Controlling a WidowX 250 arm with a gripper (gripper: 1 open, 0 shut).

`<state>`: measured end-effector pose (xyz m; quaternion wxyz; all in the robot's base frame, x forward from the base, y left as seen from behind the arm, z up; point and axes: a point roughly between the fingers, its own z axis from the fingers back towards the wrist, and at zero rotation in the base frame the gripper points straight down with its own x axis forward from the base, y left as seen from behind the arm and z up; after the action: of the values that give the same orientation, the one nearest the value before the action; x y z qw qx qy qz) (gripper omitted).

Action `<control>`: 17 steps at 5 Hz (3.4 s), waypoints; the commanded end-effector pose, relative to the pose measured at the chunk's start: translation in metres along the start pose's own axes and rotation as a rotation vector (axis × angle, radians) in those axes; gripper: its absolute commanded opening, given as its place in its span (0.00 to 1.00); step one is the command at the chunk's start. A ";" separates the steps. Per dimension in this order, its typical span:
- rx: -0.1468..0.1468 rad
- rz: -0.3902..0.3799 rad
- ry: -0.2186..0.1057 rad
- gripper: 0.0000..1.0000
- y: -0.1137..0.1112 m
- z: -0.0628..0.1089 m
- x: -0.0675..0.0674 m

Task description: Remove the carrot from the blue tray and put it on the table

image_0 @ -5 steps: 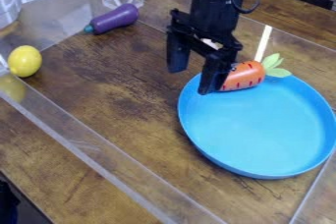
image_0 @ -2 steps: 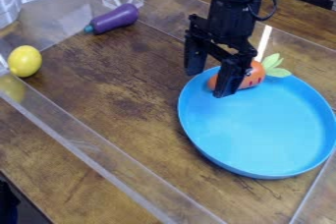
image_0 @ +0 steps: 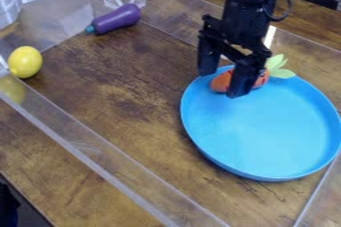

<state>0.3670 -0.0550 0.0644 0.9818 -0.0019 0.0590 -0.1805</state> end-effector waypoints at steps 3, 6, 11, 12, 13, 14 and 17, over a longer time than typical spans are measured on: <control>0.060 -0.070 -0.077 1.00 -0.005 0.030 0.025; 0.085 -0.106 -0.080 1.00 -0.003 0.028 0.040; 0.047 -0.101 -0.035 1.00 -0.004 -0.021 0.051; 0.043 -0.098 -0.029 1.00 -0.004 -0.028 0.053; 0.040 -0.094 -0.022 1.00 -0.002 -0.034 0.055; 0.038 -0.091 -0.016 1.00 0.000 -0.039 0.057; 0.026 -0.088 0.001 1.00 0.004 -0.045 0.064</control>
<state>0.4239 -0.0773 0.0205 0.9735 0.0095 0.0479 -0.2234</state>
